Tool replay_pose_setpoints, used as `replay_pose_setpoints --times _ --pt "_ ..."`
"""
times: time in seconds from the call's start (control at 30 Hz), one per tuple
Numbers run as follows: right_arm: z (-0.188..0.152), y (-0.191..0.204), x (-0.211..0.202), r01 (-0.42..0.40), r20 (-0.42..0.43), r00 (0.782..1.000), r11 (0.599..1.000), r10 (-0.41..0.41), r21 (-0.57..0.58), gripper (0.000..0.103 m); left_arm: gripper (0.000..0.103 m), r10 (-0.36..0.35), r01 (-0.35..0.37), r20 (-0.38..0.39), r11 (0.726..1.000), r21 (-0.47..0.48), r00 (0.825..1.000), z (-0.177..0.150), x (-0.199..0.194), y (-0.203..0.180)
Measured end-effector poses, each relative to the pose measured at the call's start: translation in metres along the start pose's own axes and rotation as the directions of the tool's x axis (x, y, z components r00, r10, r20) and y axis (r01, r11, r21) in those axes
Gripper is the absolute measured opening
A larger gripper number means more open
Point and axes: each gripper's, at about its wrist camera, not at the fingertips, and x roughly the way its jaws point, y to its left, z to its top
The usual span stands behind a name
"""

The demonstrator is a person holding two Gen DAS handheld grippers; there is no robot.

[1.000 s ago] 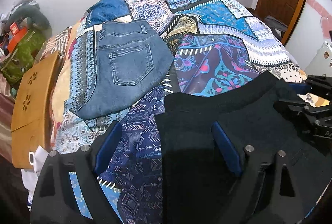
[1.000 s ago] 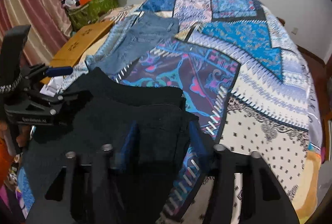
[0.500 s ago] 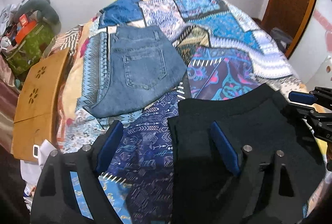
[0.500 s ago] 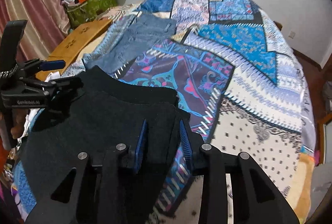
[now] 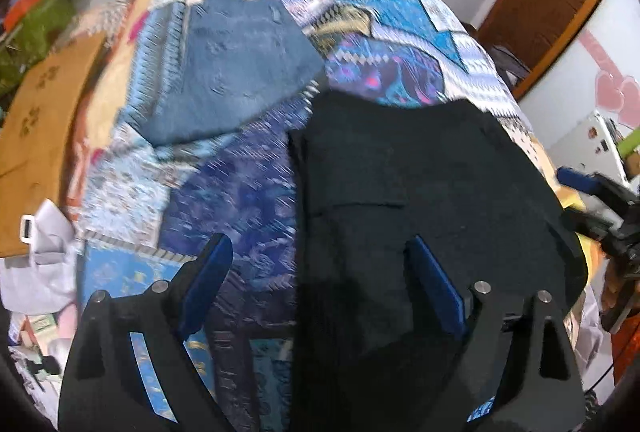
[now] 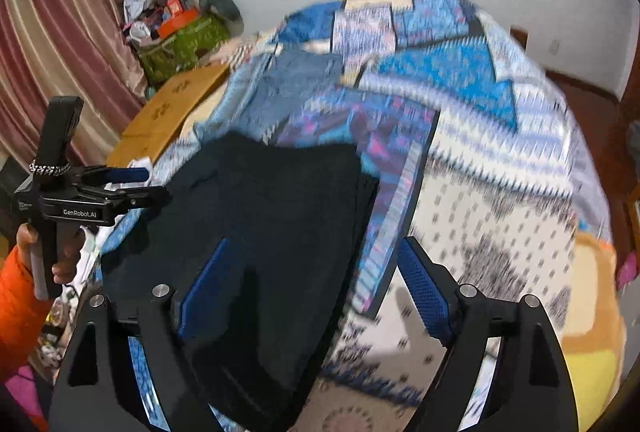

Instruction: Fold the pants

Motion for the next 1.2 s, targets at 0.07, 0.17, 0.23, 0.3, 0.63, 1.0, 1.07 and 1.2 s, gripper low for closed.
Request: replay_pose_setpoints --times 0.07,0.17,0.23,0.3,0.63,1.0,1.07,1.2 --pt "-0.005 -0.002 0.014 0.006 -0.046 0.999 1.000 -0.006 0.010 0.082 0.097 -0.025 0.025 -0.032 1.000 -0.013 0.999 0.004 0.010 0.000" --pt "-0.009 -0.007 0.026 -0.034 -0.065 0.997 0.998 0.037 0.044 0.082 0.098 -0.066 0.062 -0.072 0.997 -0.052 0.995 0.013 0.024 0.003" --pt "-0.005 -0.014 0.034 -0.077 -0.073 0.994 0.993 0.084 0.085 0.082 0.098 -0.082 0.077 -0.094 0.995 -0.061 0.992 0.020 0.033 0.003" --pt "-0.003 -0.021 0.043 -0.124 -0.094 0.986 0.985 0.136 0.120 0.082 0.098 -0.102 0.094 -0.121 0.993 -0.072 0.987 0.027 0.042 0.001" --pt "0.018 -0.020 0.066 -0.171 -0.104 0.977 0.976 0.186 0.136 0.068 0.081 -0.234 0.221 -0.147 0.970 -0.098 0.961 0.042 0.056 -0.006" --pt "0.028 -0.001 0.039 -0.165 -0.065 0.984 0.986 0.168 0.037 0.023 0.036 -0.226 0.216 -0.071 0.968 -0.131 0.971 0.041 0.020 0.003" --pt "0.032 0.010 0.029 -0.148 -0.040 0.988 0.989 0.148 -0.002 0.022 0.031 -0.209 0.205 -0.036 0.974 -0.094 0.977 0.042 0.004 -0.005" --pt "0.046 0.025 0.011 -0.136 0.021 0.990 0.990 0.137 -0.046 0.021 0.030 -0.156 0.158 0.071 0.987 -0.020 0.985 0.046 -0.038 -0.012"
